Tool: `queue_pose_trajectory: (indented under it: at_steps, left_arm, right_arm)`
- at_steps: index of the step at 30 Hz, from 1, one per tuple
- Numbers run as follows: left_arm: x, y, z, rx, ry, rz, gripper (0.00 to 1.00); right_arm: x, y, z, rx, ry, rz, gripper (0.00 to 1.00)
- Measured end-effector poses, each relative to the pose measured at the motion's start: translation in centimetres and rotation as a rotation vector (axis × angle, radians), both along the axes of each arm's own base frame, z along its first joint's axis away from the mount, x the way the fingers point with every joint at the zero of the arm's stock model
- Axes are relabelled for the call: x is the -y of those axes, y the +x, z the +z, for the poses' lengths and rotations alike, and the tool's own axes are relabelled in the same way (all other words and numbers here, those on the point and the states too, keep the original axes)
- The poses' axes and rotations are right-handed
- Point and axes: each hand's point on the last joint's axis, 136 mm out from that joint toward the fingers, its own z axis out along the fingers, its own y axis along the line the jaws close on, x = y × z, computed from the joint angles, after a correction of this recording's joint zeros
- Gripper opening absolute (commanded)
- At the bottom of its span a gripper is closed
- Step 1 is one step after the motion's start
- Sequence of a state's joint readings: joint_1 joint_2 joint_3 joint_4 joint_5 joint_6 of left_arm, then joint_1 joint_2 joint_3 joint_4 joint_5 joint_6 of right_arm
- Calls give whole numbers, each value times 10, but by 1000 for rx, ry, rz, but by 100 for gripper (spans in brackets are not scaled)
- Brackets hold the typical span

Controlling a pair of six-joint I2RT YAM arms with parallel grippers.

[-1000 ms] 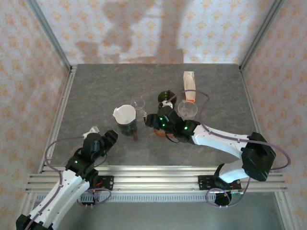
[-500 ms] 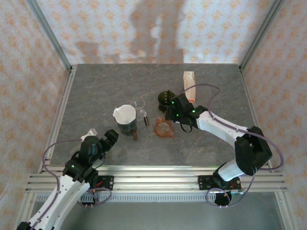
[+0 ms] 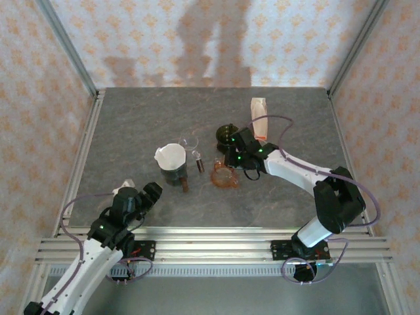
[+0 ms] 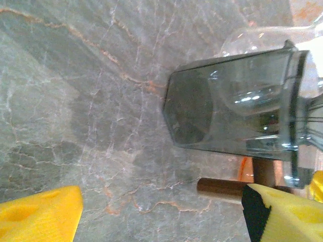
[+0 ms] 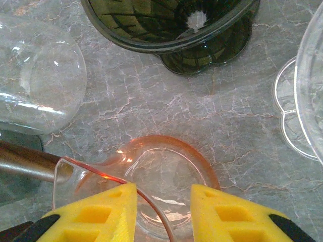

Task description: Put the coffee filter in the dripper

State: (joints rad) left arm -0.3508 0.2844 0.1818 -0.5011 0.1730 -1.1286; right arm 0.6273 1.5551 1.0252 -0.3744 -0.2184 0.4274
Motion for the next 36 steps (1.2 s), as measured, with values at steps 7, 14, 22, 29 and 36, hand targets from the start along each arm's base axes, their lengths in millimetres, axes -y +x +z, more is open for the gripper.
queue_pose_trajectory:
  at_steps: [7, 14, 22, 29, 36]
  left_arm:
    - [4, 2, -5, -29, 0, -16, 83]
    - [7, 5, -3, -11, -7, -31, 75]
    - [10, 5, -7, -25, 3, -53, 71]
    - [13, 7, -4, -16, -8, -62, 70]
    - [14, 8, -5, -19, -6, -66, 66]
  right_arm:
    - [-1, -2, -1, 2, -10, 22, 41]
    - [-3, -11, -7, -21, -36, 53, 42]
    - [-1, -16, -11, -39, -52, 62, 45]
    - [1, -20, -13, -49, -74, 85, 28]
    - [2, -22, -14, -39, -105, 109, 14]
